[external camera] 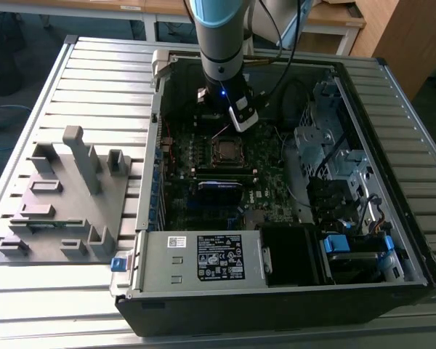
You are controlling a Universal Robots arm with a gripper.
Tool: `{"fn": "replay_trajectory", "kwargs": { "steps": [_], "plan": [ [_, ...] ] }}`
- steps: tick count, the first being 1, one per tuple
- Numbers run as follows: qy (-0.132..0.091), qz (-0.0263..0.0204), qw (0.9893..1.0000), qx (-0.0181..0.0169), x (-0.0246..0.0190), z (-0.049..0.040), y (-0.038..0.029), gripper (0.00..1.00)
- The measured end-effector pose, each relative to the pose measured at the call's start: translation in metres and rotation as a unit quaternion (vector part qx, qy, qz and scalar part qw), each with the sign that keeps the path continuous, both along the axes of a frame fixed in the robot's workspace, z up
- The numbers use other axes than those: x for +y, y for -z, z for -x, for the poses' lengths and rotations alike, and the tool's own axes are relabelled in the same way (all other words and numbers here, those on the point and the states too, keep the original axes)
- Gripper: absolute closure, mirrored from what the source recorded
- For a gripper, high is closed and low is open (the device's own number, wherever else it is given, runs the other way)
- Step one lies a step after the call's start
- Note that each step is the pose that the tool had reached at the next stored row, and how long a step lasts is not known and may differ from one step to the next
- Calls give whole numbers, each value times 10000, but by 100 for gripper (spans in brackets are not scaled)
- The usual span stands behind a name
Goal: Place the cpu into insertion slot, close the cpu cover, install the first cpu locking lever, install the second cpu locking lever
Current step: 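Install the first cpu locking lever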
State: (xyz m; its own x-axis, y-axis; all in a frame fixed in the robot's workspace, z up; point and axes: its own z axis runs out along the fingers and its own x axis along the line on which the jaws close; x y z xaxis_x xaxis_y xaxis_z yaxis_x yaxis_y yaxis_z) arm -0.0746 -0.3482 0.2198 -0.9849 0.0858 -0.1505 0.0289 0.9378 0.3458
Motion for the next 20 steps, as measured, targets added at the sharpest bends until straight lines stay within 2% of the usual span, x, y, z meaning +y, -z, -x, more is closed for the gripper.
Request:
{"fn": "replay_trajectory", "kwargs": {
  "steps": [4,5,8,9,16,20],
  "plan": [
    [2,1,10000,-3,-26,0,0,90],
    [4,1,10000,-21,-29,0,0,90],
    [14,0,9999,-117,-36,0,7,90],
    [24,-1,9999,-136,-38,-1,14,90],
    [358,2,9993,-142,-50,0,67,90],
    [363,2,9992,-142,-50,0,68,90]
  ]
}}
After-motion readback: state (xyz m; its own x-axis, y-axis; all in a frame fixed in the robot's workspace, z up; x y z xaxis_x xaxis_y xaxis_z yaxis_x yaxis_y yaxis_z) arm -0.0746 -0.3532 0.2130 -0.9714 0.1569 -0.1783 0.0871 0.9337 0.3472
